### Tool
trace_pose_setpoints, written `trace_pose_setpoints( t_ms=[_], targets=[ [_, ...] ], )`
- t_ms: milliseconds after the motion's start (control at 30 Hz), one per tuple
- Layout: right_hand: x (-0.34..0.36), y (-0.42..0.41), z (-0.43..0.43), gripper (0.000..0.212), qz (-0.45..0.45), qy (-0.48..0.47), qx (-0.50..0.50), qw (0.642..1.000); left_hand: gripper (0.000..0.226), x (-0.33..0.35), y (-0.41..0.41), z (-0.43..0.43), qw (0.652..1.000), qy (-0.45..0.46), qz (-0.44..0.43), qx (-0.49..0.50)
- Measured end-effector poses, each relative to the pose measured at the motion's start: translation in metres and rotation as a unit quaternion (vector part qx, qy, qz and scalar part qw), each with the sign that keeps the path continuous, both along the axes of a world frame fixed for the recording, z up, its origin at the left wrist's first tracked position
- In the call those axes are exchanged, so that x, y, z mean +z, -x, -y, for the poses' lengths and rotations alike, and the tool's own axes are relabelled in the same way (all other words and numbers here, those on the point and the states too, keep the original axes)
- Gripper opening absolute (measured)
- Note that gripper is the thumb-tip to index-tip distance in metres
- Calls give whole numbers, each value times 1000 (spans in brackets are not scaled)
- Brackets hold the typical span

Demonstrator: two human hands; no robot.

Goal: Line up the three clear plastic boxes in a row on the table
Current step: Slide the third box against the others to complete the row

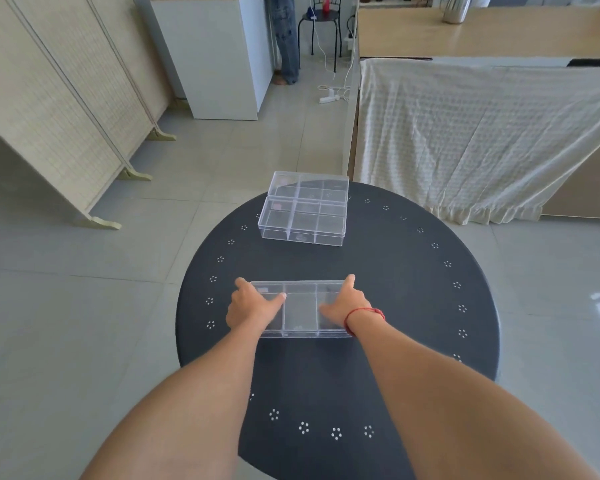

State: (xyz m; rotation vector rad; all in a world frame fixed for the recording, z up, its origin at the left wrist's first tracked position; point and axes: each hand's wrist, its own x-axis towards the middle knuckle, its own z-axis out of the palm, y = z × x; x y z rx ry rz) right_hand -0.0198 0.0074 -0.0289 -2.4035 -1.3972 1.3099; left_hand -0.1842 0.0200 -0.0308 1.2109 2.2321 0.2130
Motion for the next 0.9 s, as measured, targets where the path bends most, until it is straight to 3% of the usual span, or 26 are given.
trace_pose_setpoints(
  t_ms=[233, 433, 600, 733, 900],
  targets=[
    [5, -2, -13, 87, -2, -68, -26, 997, 62, 5, 8, -9, 993, -63, 77, -63],
    [4, 4, -37, 74, -14, -80, -42, 996, 82, -1, 8, -39, 986, -53, 106, -116],
    [-11, 9, -44, 81, -29, -54, 32, 998, 93, -13, 15, -50, 984, -15, 71, -160],
    [-12, 10, -50, 72, 37, -133, 89, 986, 97, -18, 15, -57, 979, -41, 11, -198],
    [-12, 12, -60, 55, 45, -138, 183, 972, 68, -12, 5, -70, 961, -75, -23, -267]
  ],
)
